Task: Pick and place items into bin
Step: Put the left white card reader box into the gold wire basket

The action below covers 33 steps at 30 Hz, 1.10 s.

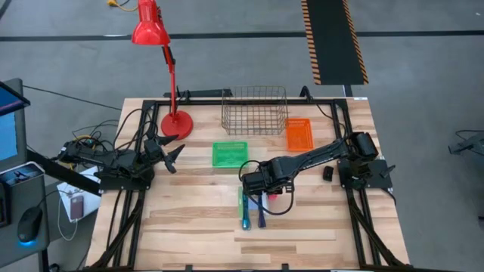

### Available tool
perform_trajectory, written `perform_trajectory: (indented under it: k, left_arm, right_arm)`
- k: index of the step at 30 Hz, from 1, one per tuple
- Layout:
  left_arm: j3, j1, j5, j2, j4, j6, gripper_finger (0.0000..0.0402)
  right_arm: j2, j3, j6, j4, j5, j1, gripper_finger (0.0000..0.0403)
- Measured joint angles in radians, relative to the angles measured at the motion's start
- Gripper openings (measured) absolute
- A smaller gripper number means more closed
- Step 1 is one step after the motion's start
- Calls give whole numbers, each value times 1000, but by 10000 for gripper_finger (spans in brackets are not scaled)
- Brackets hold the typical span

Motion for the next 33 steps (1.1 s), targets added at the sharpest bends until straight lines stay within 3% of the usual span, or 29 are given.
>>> perform_trajectory:
  k: [21,33]
  left_arm:
    - [0,0,0,0,0,0,217]
    - [0,0,0,0,0,0,217]
  right_arm:
    - [0,0,0,-3,1,0,157]
    - [0,0,0,-3,1,0,94]
